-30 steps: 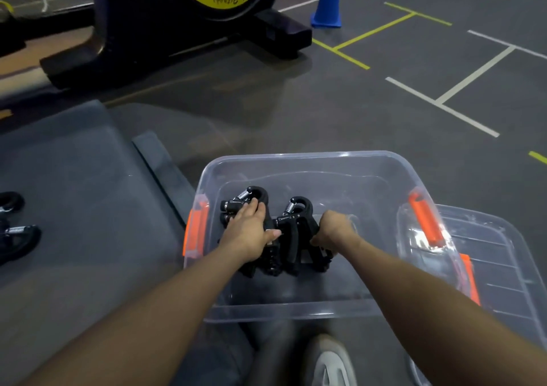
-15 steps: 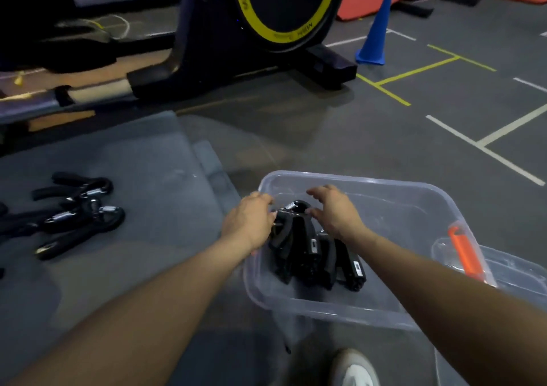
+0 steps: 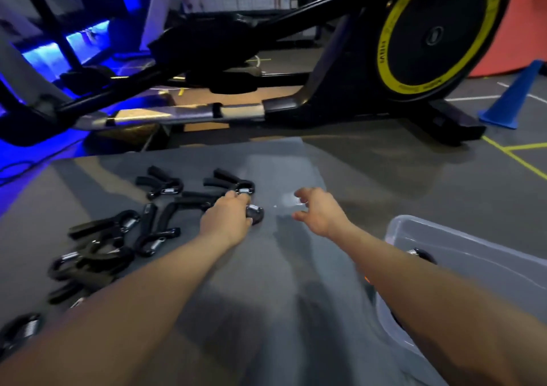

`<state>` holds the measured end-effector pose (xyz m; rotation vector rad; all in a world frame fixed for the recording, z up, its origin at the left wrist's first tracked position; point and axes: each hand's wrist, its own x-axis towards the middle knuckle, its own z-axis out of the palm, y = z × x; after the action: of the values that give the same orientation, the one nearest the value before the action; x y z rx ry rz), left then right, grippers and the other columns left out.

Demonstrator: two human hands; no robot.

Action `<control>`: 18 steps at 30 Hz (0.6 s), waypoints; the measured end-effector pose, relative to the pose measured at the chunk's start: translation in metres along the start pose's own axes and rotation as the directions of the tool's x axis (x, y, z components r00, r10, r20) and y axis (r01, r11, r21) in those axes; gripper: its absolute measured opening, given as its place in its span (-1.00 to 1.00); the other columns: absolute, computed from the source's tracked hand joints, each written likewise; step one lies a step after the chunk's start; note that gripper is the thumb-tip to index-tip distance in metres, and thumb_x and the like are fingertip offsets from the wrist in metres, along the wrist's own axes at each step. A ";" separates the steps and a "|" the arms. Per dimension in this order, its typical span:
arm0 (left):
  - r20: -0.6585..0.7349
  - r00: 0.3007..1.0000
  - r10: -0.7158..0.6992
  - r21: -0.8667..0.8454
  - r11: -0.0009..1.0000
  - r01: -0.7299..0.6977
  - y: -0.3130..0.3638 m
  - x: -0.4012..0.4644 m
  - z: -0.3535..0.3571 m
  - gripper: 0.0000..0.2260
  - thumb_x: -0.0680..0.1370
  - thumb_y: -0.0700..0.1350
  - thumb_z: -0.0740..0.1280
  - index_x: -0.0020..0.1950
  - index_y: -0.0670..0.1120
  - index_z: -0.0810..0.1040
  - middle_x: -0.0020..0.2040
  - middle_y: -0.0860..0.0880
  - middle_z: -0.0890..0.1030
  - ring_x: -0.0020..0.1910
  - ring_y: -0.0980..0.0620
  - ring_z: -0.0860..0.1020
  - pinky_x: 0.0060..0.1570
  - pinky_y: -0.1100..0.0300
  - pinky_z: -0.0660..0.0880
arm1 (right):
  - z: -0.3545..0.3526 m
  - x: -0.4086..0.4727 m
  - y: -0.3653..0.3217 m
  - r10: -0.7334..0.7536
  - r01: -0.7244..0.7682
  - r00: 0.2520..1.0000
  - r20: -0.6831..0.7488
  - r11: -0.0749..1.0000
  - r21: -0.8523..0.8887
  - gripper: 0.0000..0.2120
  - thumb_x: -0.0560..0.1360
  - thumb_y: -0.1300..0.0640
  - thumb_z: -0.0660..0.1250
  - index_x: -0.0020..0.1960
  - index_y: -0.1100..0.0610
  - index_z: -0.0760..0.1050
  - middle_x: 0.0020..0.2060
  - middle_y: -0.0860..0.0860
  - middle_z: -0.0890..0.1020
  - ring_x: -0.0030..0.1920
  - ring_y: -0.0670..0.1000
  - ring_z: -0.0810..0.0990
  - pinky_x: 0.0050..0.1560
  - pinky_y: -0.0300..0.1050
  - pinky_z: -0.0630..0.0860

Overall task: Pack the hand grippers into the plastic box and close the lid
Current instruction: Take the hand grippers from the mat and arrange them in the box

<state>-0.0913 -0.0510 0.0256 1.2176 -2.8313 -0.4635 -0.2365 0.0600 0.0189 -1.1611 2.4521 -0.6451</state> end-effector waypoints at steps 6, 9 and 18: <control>0.000 0.998 -0.060 -0.063 0.996 0.060 -0.045 0.030 0.016 -0.63 0.53 -0.08 0.29 0.33 -0.02 0.40 0.29 -0.06 0.41 0.32 -0.10 0.40 0.26 0.01 0.41 | 0.059 0.046 -0.031 0.014 -0.017 0.998 0.058 0.999 0.049 -0.49 0.46 0.16 0.39 0.39 0.17 0.37 0.31 0.16 0.48 0.32 0.13 0.46 0.34 -0.04 0.39; 0.019 0.997 -0.073 -0.066 0.995 0.075 -0.059 0.044 0.036 -0.62 0.54 -0.08 0.28 0.36 -0.03 0.37 0.31 -0.06 0.40 0.34 -0.09 0.38 0.28 0.01 0.38 | 0.084 0.065 -0.030 0.047 -0.051 0.996 0.078 0.998 0.048 -0.49 0.45 0.15 0.41 0.37 0.17 0.39 0.30 0.15 0.48 0.30 0.14 0.48 0.32 -0.03 0.40; 0.051 0.998 -0.042 -0.035 0.998 0.043 -0.082 0.065 0.089 -0.59 0.55 -0.15 0.25 0.40 -0.05 0.32 0.38 -0.02 0.36 0.37 -0.08 0.35 0.29 0.01 0.35 | 0.117 0.088 -0.008 0.080 -0.083 0.996 0.044 0.995 0.051 -0.56 0.39 0.16 0.44 0.25 0.17 0.49 0.21 0.18 0.55 0.22 0.17 0.54 0.23 0.02 0.49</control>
<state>-0.0909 -0.1277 -0.0882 1.2798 -2.8296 -0.5521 -0.2271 -0.0428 -0.0844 -1.0381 2.4188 -0.6514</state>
